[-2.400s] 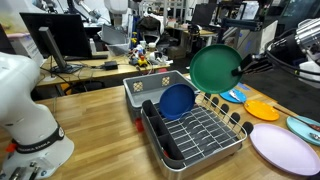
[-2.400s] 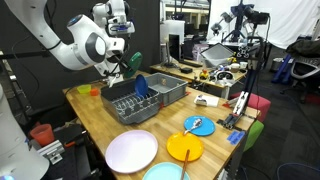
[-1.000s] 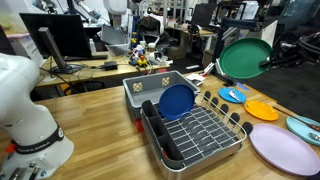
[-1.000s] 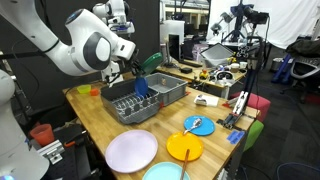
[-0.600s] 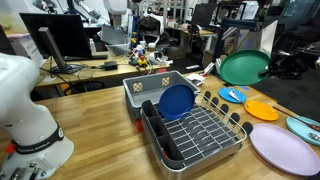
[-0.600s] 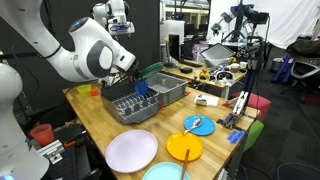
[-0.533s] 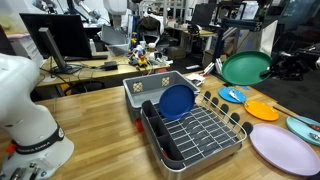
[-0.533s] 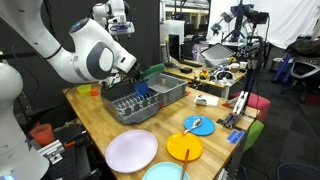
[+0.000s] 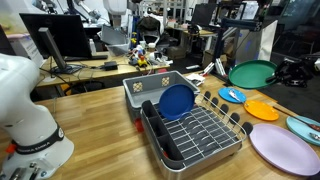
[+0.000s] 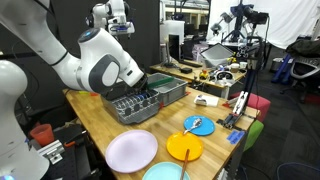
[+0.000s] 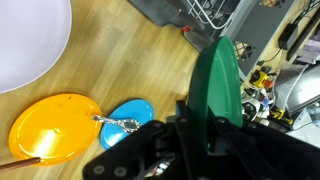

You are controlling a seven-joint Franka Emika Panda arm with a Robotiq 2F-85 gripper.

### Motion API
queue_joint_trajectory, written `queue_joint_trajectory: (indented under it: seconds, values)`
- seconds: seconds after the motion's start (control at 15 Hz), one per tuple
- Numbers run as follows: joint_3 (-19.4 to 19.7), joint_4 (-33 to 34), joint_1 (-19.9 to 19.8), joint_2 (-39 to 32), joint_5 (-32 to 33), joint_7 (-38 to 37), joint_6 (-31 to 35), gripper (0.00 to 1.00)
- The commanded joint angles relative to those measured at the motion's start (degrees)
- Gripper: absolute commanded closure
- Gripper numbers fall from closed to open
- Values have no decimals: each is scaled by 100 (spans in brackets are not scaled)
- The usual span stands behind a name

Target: Remove the green plate from the dish rack and put it on the table

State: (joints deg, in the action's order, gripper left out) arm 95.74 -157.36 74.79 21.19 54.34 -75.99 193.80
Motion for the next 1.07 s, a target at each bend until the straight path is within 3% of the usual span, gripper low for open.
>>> queue_joint_trajectory:
  seconds: [0.0, 0.6, 1.0]
  values:
    - [804, 339, 797, 589, -137, 190, -425, 96]
    - [2494, 1523, 2780, 1587, -69, 245, -1482, 96]
    - [3166, 2197, 3627, 2177, -66, 237, -1997, 96]
